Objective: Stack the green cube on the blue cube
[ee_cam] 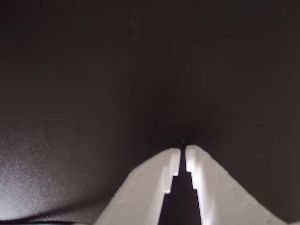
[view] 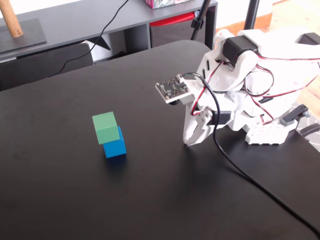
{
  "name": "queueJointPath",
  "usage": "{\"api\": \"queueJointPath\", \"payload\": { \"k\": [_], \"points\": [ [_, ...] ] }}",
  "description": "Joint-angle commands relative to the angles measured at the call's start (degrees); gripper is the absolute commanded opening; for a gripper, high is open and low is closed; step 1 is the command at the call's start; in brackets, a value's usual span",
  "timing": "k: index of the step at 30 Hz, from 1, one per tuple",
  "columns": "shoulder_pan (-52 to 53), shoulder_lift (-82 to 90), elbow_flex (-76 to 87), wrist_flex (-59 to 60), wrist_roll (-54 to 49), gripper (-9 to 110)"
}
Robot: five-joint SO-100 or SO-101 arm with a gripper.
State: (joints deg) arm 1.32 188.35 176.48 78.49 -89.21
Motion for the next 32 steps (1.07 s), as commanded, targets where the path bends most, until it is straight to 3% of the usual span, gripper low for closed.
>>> {"api": "queueJointPath", "payload": {
  "k": [1,9,32],
  "points": [
    [0.3,0.1,2.2,0.6,2.5,0],
    [0.3,0.1,2.2,0.6,8.4,0],
    [0.3,0.1,2.2,0.6,8.5,0]
  ]
}}
